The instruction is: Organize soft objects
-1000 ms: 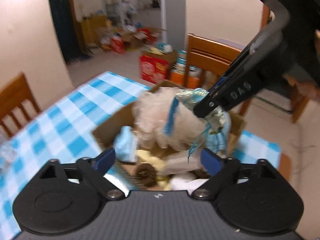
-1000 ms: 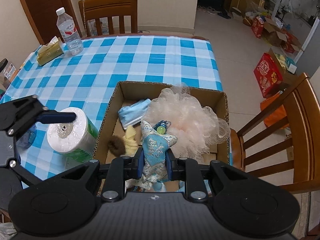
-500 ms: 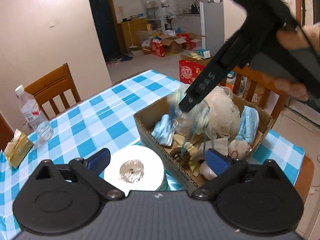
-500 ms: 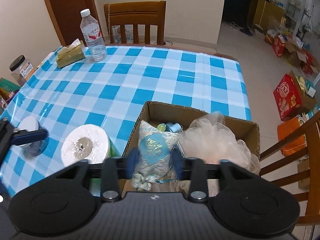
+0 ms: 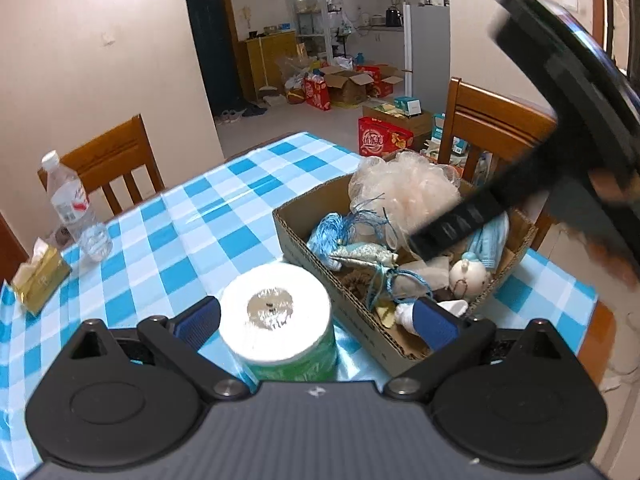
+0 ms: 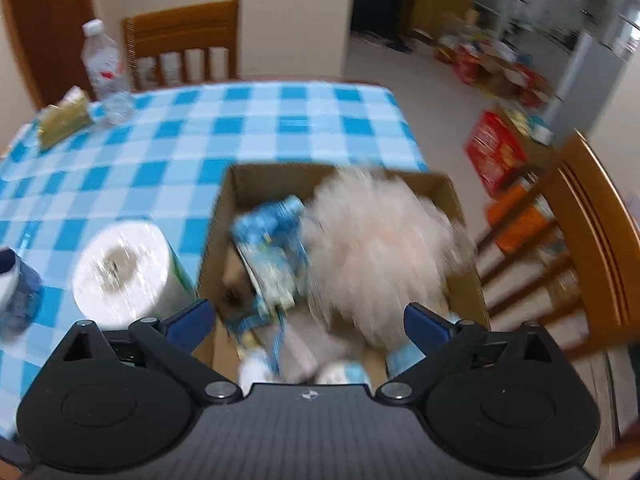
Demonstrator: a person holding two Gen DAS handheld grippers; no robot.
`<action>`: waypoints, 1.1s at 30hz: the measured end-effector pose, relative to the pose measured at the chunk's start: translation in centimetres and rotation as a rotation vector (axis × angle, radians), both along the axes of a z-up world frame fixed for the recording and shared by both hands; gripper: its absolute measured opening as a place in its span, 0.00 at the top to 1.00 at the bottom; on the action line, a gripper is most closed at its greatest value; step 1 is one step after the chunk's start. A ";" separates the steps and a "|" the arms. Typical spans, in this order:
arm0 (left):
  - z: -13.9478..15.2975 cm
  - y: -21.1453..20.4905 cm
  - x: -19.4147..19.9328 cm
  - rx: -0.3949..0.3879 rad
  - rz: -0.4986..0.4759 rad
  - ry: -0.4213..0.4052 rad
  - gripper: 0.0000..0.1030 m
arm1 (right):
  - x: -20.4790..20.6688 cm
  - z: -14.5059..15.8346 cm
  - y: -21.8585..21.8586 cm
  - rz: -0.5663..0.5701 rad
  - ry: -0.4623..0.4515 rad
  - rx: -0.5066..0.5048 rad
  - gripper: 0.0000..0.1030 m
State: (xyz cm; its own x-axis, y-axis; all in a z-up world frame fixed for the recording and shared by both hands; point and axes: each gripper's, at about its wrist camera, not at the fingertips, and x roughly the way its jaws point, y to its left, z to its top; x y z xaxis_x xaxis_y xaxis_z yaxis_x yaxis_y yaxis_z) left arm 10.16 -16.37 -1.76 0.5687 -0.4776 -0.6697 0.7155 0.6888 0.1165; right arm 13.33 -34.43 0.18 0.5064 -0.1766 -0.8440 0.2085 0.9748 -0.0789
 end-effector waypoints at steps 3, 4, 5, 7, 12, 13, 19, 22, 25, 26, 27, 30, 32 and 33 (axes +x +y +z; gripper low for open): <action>0.5 0.3 0.2 0.014 0.038 0.038 0.01 | -2.5 -0.5 0.5 -0.098 0.013 0.000 0.00; 0.6 0.4 0.3 0.021 0.049 0.047 0.01 | -3.3 -0.6 0.8 -0.131 0.020 0.005 0.00; 0.8 0.4 0.3 0.025 0.055 0.055 0.01 | -4.1 -0.7 1.1 -0.166 0.023 0.007 0.00; 1.2 0.5 0.3 0.034 0.057 0.081 0.01 | -5.8 -0.6 1.7 -0.227 0.026 0.011 0.00; 2.1 0.4 0.0 0.058 0.083 0.124 0.01 | -8.9 0.4 3.4 -0.319 0.024 -0.013 0.00; 2.3 0.3 -0.1 0.060 0.082 0.127 0.01 | -9.3 0.6 3.7 -0.329 0.019 -0.020 0.00; 2.9 0.3 -0.5 0.064 0.077 0.137 0.01 | -11.3 2.3 4.9 -0.359 -0.008 -0.033 0.00; 3.1 0.5 -0.5 0.067 0.084 0.136 0.01 | -11.9 2.8 5.1 -0.371 -0.020 -0.035 0.00; 3.3 0.6 -0.4 0.068 0.086 0.130 0.01 | -12.3 3.1 5.2 -0.379 -0.027 -0.031 0.00; 3.3 0.6 -0.4 0.067 0.087 0.131 0.01 | -12.4 3.2 5.3 -0.381 -0.031 -0.030 0.00; 3.4 0.7 -0.3 0.066 0.087 0.133 0.01 | -12.4 3.2 5.4 -0.381 -0.034 -0.028 0.00; 3.4 0.9 -0.3 0.066 0.094 0.131 0.01 | -12.4 3.3 5.5 -0.380 -0.035 -0.028 0.00; 3.4 1.0 -0.2 0.064 0.096 0.132 0.01 | -12.4 3.4 5.7 -0.380 -0.034 -0.028 0.00; 3.4 1.0 -0.2 0.065 0.097 0.131 0.01 | -12.4 3.4 5.8 -0.379 -0.035 -0.030 0.00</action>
State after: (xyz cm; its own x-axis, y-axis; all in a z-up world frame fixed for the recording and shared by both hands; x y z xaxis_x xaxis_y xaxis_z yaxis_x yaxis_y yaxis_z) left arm 9.98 -15.33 1.61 0.5161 -0.3779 -0.7687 0.6582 0.7492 0.0736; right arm 0.93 -28.60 3.61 0.4293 -0.3811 -0.8188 0.5569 0.8255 -0.0923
